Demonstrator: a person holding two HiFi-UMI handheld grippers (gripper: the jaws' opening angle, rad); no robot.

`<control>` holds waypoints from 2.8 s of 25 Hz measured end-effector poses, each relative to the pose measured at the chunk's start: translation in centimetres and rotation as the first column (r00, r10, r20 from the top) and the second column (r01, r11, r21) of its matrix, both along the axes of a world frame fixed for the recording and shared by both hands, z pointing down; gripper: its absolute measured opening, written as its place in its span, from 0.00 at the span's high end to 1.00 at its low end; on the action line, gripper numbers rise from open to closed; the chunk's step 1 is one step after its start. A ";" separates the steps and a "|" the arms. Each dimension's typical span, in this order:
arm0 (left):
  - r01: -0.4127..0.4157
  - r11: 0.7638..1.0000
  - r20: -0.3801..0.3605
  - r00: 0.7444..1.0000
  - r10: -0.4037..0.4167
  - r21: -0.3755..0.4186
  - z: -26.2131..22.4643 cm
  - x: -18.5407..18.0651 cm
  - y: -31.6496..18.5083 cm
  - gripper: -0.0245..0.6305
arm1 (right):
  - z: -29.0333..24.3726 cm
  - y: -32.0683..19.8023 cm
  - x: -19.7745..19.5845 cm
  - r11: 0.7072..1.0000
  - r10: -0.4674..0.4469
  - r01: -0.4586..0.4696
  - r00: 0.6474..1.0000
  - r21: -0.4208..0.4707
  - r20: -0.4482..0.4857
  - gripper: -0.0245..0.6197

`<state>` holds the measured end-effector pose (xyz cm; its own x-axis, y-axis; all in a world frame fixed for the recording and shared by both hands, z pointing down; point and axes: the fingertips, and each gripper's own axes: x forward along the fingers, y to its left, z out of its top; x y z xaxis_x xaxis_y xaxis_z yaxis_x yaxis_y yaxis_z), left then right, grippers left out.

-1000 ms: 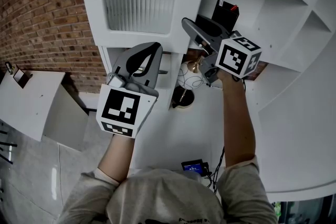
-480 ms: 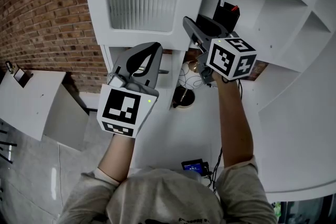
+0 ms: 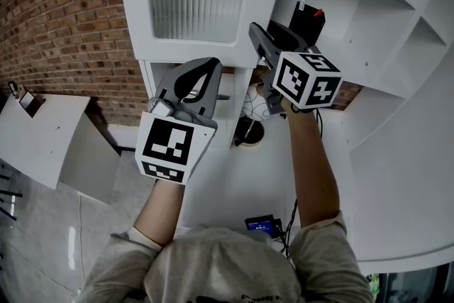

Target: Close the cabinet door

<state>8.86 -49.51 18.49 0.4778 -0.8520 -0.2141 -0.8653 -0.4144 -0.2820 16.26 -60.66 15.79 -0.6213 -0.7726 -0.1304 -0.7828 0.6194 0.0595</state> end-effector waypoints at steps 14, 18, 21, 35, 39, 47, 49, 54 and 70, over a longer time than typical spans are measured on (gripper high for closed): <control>0.004 1.000 -0.001 1.000 -0.004 0.000 -0.2 -0.7 1.2 0.95 | 0.5 0.2 0.6 0.976 0.209 -0.208 0.978 0.058 -0.014 0.69; 0.009 1.000 0.001 1.000 -0.009 -0.005 0.1 -0.9 1.4 0.95 | 1.1 0.6 0.8 0.973 0.230 -0.230 0.973 0.039 -0.008 0.69; 0.013 1.000 0.005 1.000 -0.013 -0.020 0.6 -1.0 1.3 0.95 | 1.6 1.1 1.0 0.971 0.236 -0.237 0.972 0.027 0.013 0.70; 0.009 1.000 -0.014 1.000 -0.010 -0.028 1.0 -1.4 1.9 0.95 | -0.8 7.4 -0.3 0.950 0.255 -0.261 0.965 0.173 0.053 0.83; 0.013 1.000 -0.018 1.000 -0.014 -0.025 0.9 -1.8 2.3 0.95 | -1.2 9.4 -1.0 0.943 0.245 -0.252 0.968 0.217 0.062 0.89; 0.020 1.000 -0.041 0.999 -0.020 -0.009 0.9 -2.2 4.2 0.95 | 0.4 13.4 -2.2 0.938 0.227 -0.232 0.973 0.256 0.051 0.91; 0.025 1.000 -0.042 0.999 -0.025 -0.013 1.4 -2.2 4.4 0.95 | 1.5 14.0 -2.4 0.942 0.226 -0.234 0.972 0.241 0.060 0.91; 0.038 0.999 -0.054 0.998 -0.039 -0.021 3.0 -2.2 5.8 0.95 | 4.1 15.6 -2.6 0.946 0.230 -0.238 0.971 0.219 0.061 0.92; 0.046 0.991 -0.082 0.995 -0.057 -0.126 9.7 -1.4 10.3 0.95 | 12.2 21.4 -3.8 0.978 0.175 -0.173 0.984 0.120 -0.007 0.92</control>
<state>7.44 -39.18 28.21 0.4173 -0.8973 -0.1440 -0.9050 -0.3959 -0.1555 12.48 -39.29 27.97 -0.4814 -0.8489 -0.2181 -0.8763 0.4613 0.1388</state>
